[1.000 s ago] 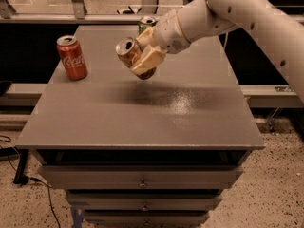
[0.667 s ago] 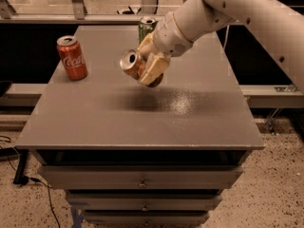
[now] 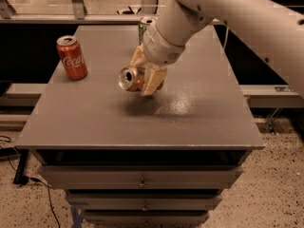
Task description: Knock orange can over
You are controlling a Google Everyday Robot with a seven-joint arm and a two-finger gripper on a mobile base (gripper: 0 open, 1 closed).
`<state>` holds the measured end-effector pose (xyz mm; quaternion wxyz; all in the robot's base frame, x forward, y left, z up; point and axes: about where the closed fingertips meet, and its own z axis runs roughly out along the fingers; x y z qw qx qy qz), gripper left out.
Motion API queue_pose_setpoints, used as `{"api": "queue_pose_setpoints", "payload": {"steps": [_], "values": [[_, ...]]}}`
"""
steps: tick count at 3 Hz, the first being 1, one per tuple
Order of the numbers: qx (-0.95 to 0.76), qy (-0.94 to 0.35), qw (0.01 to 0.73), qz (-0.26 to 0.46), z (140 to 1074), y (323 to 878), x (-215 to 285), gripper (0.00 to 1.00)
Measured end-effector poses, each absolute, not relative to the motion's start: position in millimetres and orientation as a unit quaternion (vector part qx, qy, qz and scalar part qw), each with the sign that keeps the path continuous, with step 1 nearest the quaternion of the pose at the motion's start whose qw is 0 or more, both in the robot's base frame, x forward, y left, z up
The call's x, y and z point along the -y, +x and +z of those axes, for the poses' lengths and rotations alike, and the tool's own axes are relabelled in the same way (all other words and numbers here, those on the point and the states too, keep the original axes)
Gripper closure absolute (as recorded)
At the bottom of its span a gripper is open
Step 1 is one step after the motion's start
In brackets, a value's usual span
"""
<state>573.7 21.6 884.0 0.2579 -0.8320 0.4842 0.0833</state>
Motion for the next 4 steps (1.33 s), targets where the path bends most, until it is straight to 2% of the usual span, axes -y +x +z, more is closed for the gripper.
{"api": "queue_pose_setpoints", "payload": {"steps": [1,4], "values": [[-0.463,-0.856,0.224,0.051,868,561,-31,0.83],[-0.432,-0.883,0.184,0.023,858,541,-40,0.13]]}}
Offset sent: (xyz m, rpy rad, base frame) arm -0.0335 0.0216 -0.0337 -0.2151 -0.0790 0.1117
